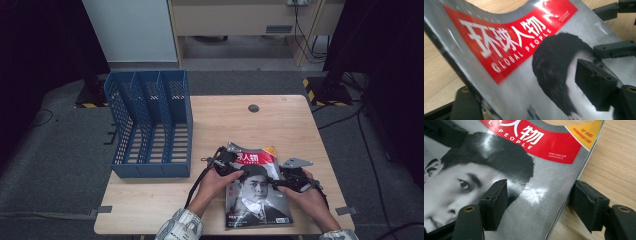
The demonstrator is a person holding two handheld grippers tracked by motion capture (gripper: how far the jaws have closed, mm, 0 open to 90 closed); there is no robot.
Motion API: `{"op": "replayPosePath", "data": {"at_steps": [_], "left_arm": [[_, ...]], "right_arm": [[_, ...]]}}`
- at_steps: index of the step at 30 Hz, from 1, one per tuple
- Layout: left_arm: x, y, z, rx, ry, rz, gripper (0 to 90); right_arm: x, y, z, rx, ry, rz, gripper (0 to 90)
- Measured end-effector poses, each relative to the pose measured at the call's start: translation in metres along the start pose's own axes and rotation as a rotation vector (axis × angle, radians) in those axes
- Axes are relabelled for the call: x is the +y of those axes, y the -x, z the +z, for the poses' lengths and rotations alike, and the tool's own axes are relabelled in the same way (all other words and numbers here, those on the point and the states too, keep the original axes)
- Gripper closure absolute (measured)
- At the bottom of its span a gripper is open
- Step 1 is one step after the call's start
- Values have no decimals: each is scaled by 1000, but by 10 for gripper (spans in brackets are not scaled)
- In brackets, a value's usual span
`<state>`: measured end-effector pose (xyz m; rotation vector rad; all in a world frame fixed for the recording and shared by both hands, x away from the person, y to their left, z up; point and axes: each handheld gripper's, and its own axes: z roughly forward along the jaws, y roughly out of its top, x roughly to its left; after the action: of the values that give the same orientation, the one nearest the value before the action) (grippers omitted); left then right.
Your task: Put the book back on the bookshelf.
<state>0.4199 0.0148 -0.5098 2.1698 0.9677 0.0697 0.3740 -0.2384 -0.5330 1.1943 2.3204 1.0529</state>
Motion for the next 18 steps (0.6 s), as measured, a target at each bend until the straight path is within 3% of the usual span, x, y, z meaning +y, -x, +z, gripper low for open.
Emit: {"op": "replayPosePath", "data": {"at_steps": [4, 10, 15, 18], "left_arm": [[4, -4, -1, -3, -3, 1, 354], [14, -8, 2, -21, -25, 13, 423], [24, -10, 6, -32, -56, 22, 456], [34, -13, 10, -49, -101, 35, 478]], "right_arm": [[0, 0, 0, 9, 0, 5, 315], [-1, -1, 1, 10, 15, -36, 324], [-1, -1, 1, 17, 19, -44, 330], [-1, -1, 1, 20, 19, -46, 332]]}}
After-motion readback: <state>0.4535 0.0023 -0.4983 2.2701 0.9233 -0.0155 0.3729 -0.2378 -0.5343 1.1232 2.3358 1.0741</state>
